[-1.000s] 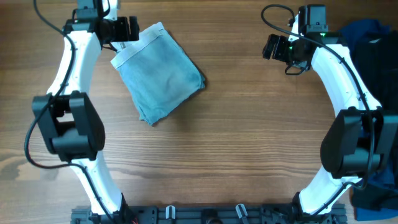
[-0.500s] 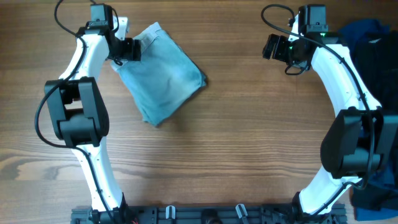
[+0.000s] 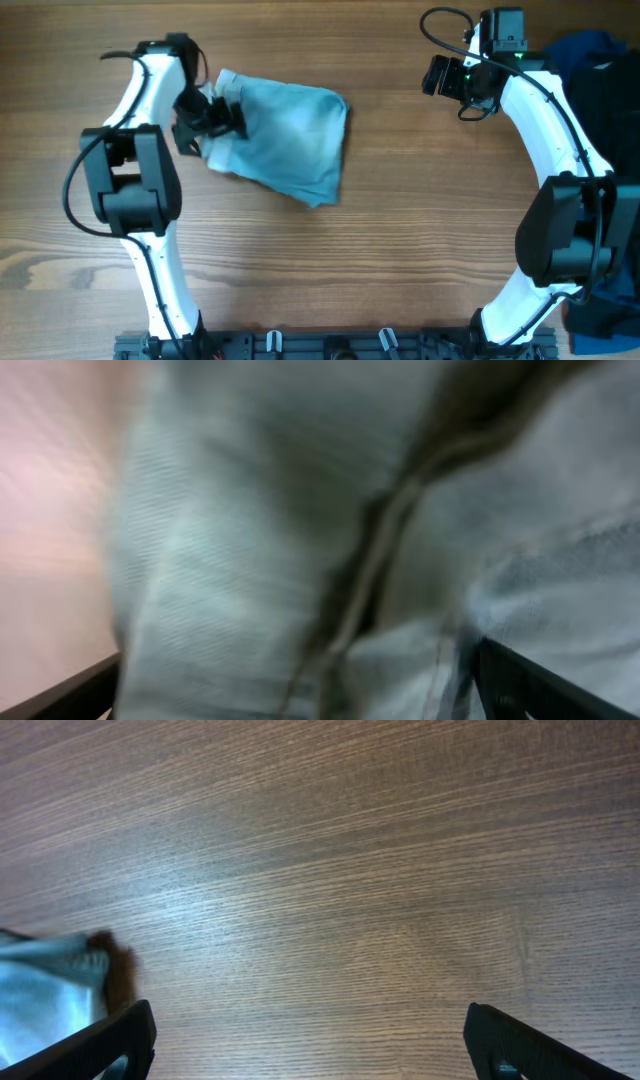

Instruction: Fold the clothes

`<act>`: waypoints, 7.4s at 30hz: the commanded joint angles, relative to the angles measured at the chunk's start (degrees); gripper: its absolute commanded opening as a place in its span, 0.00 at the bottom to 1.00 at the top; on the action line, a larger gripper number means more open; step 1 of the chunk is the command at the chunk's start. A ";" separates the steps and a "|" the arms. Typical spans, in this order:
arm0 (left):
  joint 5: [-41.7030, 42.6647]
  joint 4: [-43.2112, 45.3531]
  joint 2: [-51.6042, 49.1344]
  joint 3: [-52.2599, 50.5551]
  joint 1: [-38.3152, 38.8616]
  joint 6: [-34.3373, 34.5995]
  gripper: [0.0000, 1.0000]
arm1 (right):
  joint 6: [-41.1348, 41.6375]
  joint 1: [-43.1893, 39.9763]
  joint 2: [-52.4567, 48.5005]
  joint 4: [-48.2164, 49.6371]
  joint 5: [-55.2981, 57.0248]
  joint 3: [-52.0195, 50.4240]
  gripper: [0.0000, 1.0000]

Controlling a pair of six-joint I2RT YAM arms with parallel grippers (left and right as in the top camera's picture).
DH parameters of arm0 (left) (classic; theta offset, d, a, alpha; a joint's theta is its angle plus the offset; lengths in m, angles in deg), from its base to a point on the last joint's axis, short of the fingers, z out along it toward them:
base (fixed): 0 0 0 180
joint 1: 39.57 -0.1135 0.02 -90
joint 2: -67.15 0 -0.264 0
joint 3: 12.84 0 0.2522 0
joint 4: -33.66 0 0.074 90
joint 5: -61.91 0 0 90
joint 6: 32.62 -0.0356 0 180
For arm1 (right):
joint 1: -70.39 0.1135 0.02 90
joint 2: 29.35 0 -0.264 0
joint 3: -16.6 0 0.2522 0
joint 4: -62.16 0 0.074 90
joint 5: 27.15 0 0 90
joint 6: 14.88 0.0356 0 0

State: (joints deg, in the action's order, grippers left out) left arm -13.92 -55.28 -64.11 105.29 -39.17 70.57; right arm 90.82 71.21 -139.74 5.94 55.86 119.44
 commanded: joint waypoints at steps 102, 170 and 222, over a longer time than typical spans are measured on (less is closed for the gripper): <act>-1.22 19.71 21.79 -11.39 15.63 19.26 0.04 | -0.68 -0.04 0.68 0.00 0.61 0.79 1.00; 19.87 56.04 25.40 -47.93 1.14 26.58 0.91 | -0.68 -0.04 0.68 0.00 0.61 0.79 1.00; -1.64 46.03 41.00 -47.91 5.77 26.29 0.19 | -0.68 -0.04 0.68 0.00 0.61 0.79 1.00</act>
State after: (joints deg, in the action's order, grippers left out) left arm -7.78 -5.60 -26.78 57.49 -33.51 97.13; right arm 90.82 71.21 -139.74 5.96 55.86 119.42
